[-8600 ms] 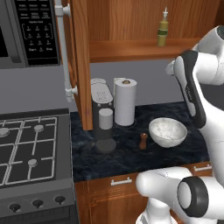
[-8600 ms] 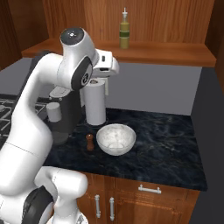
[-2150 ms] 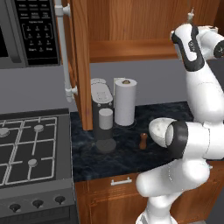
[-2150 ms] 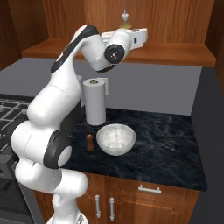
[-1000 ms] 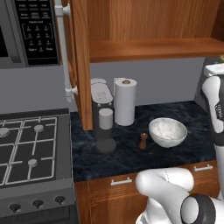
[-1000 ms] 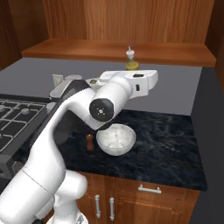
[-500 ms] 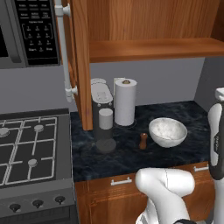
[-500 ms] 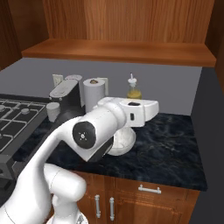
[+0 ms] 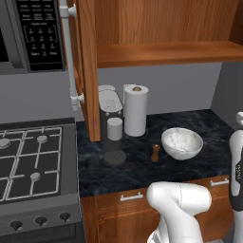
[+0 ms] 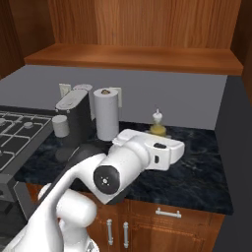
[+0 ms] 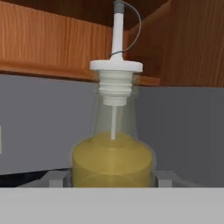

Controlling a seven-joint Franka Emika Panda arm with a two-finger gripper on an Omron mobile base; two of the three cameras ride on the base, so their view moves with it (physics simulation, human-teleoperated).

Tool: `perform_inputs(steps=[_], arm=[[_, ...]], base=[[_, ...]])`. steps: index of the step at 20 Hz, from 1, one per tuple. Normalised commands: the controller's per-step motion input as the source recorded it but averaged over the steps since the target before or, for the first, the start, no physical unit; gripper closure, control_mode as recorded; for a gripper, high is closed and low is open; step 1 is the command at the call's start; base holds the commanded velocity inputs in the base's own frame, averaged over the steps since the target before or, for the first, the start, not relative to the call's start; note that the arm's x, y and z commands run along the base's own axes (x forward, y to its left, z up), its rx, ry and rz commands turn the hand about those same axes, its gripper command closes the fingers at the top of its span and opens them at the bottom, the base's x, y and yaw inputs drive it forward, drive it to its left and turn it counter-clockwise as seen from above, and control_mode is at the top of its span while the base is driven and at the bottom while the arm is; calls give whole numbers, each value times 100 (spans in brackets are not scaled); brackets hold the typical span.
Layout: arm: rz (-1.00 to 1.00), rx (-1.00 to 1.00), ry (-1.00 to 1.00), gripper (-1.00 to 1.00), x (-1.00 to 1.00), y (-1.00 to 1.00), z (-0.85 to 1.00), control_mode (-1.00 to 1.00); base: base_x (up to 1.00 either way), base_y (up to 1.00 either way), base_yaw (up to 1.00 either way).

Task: Retrieve the bottle and the shaker from the cabinet and place them next to the mixing bowl on the counter. Then add garlic from the fridge to the mixing bowl.

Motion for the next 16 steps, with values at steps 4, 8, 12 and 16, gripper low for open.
perform_inputs(steps=[4, 8, 12, 16], arm=[[10, 0, 0, 100, 0, -9, -64, -100], [11, 5, 0, 100, 8, 0, -60, -100], [15, 3, -2, 100, 22, -4, -63, -100], [14, 0, -3, 100, 25, -1, -62, -100]], base=[[0, 0, 0], [0, 0, 0], [0, 0, 0], [0, 0, 0]])
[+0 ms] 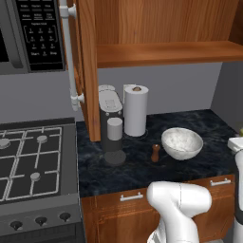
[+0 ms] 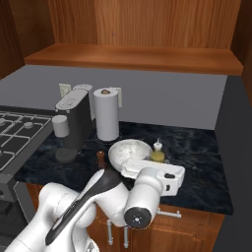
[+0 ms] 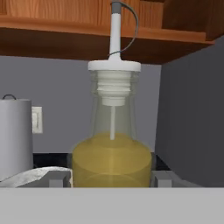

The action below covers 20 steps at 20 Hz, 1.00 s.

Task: Retrieve the bottle and the shaker from the cabinet and place them next to the mixing bowl on the counter. Then add garlic from the fridge to the mixing bowl.

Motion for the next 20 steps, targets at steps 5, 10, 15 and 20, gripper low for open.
perform_inputs(steps=[5, 10, 15, 20], arm=[[16, 0, -6, 100, 30, -5, -66, -100], [14, 0, 0, 100, 42, -8, -58, -100], [15, 0, -1, 100, 42, -11, -49, -100], [8, 0, -5, 100, 44, -23, -35, -100]], base=[[0, 0, 0], [0, 0, 0], [0, 0, 0], [0, 0, 0]])
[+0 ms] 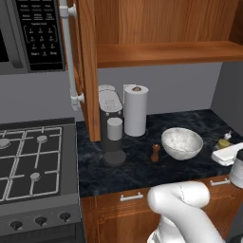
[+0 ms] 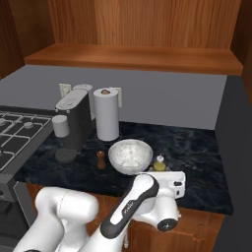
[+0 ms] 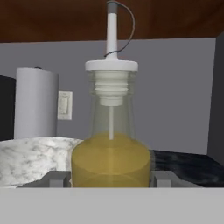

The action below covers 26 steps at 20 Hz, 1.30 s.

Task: Retrieve the bottle and the shaker from the cabinet and place them next to the mixing bowl on the counter. Then add garlic from the fridge to the mixing bowl.

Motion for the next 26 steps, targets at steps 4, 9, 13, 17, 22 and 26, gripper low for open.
perform_inputs(steps=[4, 9, 13, 17, 22, 26], arm=[[8, 0, 0, 100, 52, -31, -34, -100], [11, 0, 0, 100, 61, -22, -38, -100], [12, 0, 0, 100, 55, -17, -41, -100], [14, 0, 0, 100, 44, -17, -44, -100], [14, 0, -2, 100, 28, -9, -51, -100], [18, 0, -9, 100, 1, -3, -45, -100]], base=[[0, 0, 0], [0, 0, 0], [0, 0, 0], [0, 0, 0], [0, 0, 0], [0, 0, 0]])
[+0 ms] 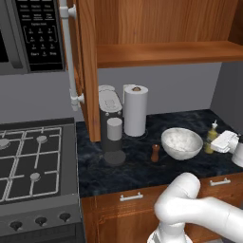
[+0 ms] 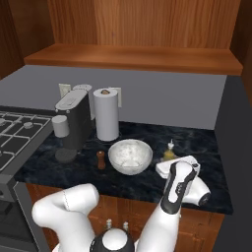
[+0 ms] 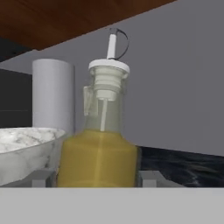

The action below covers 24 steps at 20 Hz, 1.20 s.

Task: Retrieve the bottle and the shaker from the cabinet and place them next to the mixing bowl on the counter. Then add garlic from the fridge to the mixing bowl.

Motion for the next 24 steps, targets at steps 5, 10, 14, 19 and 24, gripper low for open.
perform_inputs(steps=[5, 10, 14, 19, 24], arm=[[21, 0, -1, 100, -18, 0, -54, -100], [19, 1, 0, 100, -4, 0, -50, -100], [14, 0, 0, 100, -1, 0, -47, -100], [10, 3, 0, 100, 0, 0, -39, -100], [8, 17, -2, 100, 0, 0, -8, -100]], base=[[0, 0, 0], [0, 0, 0], [0, 0, 0], [0, 0, 0], [0, 0, 0]])
